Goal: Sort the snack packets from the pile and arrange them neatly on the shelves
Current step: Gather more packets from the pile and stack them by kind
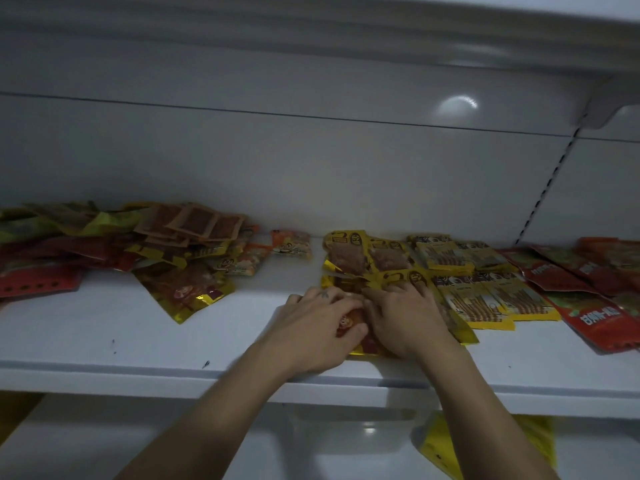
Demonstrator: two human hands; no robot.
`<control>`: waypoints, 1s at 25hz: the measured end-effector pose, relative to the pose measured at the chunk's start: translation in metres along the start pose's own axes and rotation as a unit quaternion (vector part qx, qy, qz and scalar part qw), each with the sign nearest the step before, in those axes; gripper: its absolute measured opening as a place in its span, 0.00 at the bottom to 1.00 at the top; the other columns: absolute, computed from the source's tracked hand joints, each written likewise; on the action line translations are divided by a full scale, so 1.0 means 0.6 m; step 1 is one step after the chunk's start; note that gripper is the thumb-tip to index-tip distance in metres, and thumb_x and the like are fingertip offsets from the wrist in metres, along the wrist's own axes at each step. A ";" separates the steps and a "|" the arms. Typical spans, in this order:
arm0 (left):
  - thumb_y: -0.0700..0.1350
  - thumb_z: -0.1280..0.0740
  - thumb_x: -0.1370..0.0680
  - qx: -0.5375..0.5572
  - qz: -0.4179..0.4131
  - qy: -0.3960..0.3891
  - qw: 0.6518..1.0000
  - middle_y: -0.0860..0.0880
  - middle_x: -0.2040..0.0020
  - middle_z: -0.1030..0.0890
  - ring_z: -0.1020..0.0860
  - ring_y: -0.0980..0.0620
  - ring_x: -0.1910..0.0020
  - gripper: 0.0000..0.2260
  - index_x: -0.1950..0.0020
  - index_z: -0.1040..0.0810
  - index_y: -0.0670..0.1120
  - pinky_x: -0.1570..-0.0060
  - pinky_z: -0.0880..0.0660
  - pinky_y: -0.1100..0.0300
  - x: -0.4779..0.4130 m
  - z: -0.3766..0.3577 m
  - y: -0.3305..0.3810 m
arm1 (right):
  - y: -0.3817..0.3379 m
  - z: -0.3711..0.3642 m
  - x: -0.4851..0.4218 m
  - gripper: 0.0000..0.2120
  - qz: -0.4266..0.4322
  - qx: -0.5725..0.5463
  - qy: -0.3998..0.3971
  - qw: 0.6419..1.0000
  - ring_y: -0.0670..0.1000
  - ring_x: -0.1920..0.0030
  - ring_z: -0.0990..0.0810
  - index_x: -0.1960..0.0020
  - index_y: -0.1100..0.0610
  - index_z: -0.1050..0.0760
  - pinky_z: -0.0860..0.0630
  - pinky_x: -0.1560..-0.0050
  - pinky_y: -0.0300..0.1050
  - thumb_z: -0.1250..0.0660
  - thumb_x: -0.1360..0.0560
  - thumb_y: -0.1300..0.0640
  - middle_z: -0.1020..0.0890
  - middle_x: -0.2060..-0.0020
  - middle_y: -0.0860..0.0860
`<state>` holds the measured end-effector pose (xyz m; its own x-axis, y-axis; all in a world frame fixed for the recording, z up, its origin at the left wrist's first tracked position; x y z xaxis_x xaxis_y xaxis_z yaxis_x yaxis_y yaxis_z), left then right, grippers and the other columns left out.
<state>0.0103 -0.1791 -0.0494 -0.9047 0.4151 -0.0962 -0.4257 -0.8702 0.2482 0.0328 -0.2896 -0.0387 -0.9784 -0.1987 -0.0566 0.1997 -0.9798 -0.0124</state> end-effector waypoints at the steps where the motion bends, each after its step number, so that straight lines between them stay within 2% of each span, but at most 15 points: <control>1: 0.64 0.48 0.20 0.005 -0.002 0.000 1.000 0.57 0.28 0.35 0.37 0.51 0.30 0.22 0.26 0.38 0.61 0.32 0.38 0.47 -0.001 0.000 -0.001 | 0.000 -0.002 -0.002 0.21 -0.001 0.005 -0.005 1.000 0.54 0.32 0.33 0.31 0.45 0.30 0.43 0.31 0.57 0.53 0.18 0.44 0.24 0.35 0.50; 5: 0.62 0.48 0.19 0.009 -0.006 0.011 1.000 0.55 0.30 0.34 0.37 0.51 0.33 0.20 0.28 0.36 0.61 0.35 0.38 0.51 -0.004 0.001 0.003 | 0.006 -0.011 -0.016 0.20 -0.003 0.007 -0.035 0.999 0.53 0.32 0.33 0.34 0.48 0.27 0.48 0.28 0.60 0.51 0.18 0.46 0.24 0.35 0.50; 9: 0.61 0.50 0.18 0.013 0.006 0.019 1.000 0.56 0.28 0.34 0.37 0.51 0.31 0.20 0.27 0.37 0.60 0.34 0.38 0.51 -0.005 0.002 0.003 | 0.006 -0.020 -0.031 0.22 0.010 0.004 -0.074 0.997 0.55 0.30 0.34 0.30 0.48 0.31 0.52 0.27 0.64 0.54 0.18 0.46 0.27 0.31 0.50; 14: 0.60 0.50 0.18 0.006 0.018 0.027 0.999 0.57 0.27 0.36 0.37 0.51 0.31 0.21 0.25 0.39 0.60 0.34 0.39 0.51 0.003 0.004 0.007 | 0.006 -0.022 -0.041 0.24 0.021 0.003 -0.092 0.995 0.58 0.28 0.37 0.29 0.49 0.31 0.53 0.27 0.65 0.54 0.19 0.44 0.30 0.30 0.53; 16: 0.61 0.50 0.18 0.000 0.030 0.032 0.999 0.56 0.27 0.35 0.37 0.51 0.31 0.22 0.25 0.39 0.59 0.33 0.39 0.51 0.007 0.006 0.007 | 0.003 -0.026 -0.040 0.23 0.032 -0.018 -0.109 0.993 0.58 0.27 0.39 0.28 0.50 0.33 0.55 0.27 0.64 0.53 0.18 0.45 0.31 0.28 0.53; 19: 0.60 0.49 0.18 -0.007 0.047 0.047 0.998 0.57 0.27 0.35 0.36 0.51 0.32 0.21 0.26 0.38 0.59 0.34 0.39 0.52 0.011 0.007 0.007 | -0.009 -0.029 -0.039 0.23 0.067 -0.038 -0.132 0.988 0.57 0.26 0.41 0.24 0.46 0.40 0.57 0.26 0.65 0.54 0.18 0.45 0.34 0.26 0.51; 22: 0.58 0.50 0.18 -0.001 0.060 0.036 0.998 0.57 0.26 0.36 0.37 0.51 0.30 0.21 0.24 0.40 0.59 0.33 0.39 0.51 0.008 0.002 0.006 | 0.005 -0.020 -0.035 0.25 0.061 -0.021 -0.096 0.993 0.55 0.24 0.43 0.23 0.45 0.42 0.57 0.27 0.66 0.56 0.18 0.41 0.38 0.24 0.47; 25: 0.58 0.51 0.18 -0.008 0.074 0.018 0.997 0.55 0.25 0.36 0.38 0.50 0.29 0.22 0.24 0.40 0.58 0.32 0.39 0.49 -0.003 0.000 0.002 | 0.043 -0.016 -0.022 0.26 0.023 -0.003 -0.081 0.996 0.55 0.24 0.43 0.23 0.45 0.42 0.56 0.27 0.67 0.56 0.18 0.39 0.39 0.23 0.49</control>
<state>0.0112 -0.1809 -0.0490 -0.9577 0.2718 -0.0943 -0.2870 -0.9254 0.2473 0.0511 -0.3118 -0.0478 -0.9640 -0.2446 0.1042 0.2439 -0.9696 -0.0194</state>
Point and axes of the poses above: each hand's wrist, its own x-axis away from the middle knuckle, its own z-axis out of the back of the hand, y = z × x, the point moved 9 cm from there along -x, towards the middle knuckle
